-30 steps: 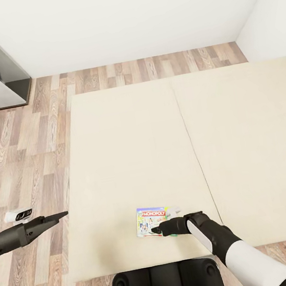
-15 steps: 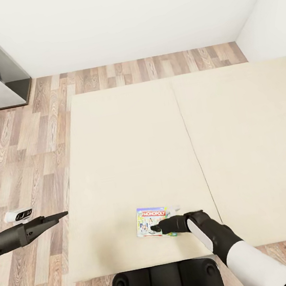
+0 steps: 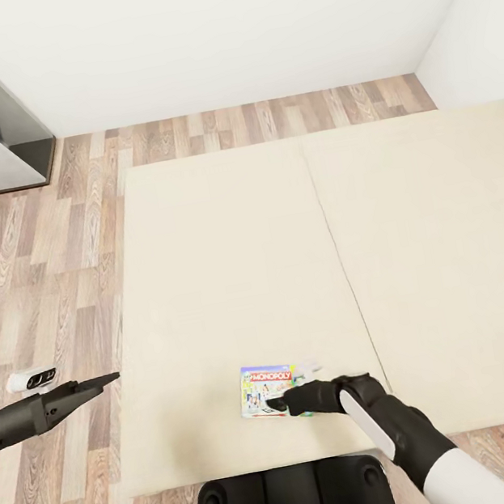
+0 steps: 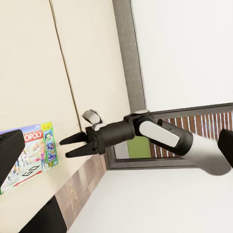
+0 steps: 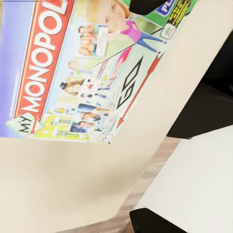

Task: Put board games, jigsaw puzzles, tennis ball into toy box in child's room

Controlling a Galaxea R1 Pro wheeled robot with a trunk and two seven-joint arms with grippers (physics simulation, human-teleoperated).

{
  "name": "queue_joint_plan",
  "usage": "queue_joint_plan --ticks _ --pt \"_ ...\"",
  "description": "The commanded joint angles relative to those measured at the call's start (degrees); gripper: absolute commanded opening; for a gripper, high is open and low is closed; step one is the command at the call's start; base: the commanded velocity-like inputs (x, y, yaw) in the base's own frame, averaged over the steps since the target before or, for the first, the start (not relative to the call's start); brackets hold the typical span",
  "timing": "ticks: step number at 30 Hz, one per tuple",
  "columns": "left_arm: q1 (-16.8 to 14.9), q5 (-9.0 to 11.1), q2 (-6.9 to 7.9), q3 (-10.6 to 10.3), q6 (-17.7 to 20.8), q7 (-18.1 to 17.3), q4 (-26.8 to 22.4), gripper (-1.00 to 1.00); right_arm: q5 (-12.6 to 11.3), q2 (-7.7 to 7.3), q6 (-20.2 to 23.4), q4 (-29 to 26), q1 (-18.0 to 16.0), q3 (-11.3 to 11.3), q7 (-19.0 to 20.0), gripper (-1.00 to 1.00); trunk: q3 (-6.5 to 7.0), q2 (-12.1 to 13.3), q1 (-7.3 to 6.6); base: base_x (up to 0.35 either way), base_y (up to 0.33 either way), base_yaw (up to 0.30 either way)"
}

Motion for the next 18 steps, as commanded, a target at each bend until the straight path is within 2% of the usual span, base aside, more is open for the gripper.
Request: queue_joint_plan --ticks 1,5,11,12,18 --pt "-0.02 0.00 0.02 -0.01 0.61 -0.20 -0.01 1.00 -0.15 -0.16 0.47 -0.72 0.33 -0.21 0.04 1.00 -0.06 -0.09 0.03 0.000 0.000 0.000" --pt "-0.02 0.00 0.02 -0.01 0.61 -0.20 -0.01 1.00 -0.22 -0.69 0.84 -2.33 1.30 -1.77 0.04 1.00 -0.06 -0.09 0.03 0.000 0.000 0.000" --pt "-0.01 0.00 0.02 -0.01 0.61 -0.20 -0.01 1.00 -0.26 -1.83 1.04 -3.78 2.46 -6.10 0.11 1.00 -0.06 -0.09 0.03 0.000 0.000 0.000" --pt "-0.01 0.00 0.02 -0.01 0.61 -0.20 -0.01 1.00 -0.26 -1.83 1.04 -3.78 2.46 -6.10 0.11 1.00 -0.06 -0.09 0.03 0.000 0.000 0.000" --pt "-0.01 0.00 0.02 -0.01 0.61 -0.20 -0.01 1.00 -0.27 -2.54 0.97 -5.18 4.34 -11.07 0.19 1.00 -0.06 -0.09 0.03 0.000 0.000 0.000"
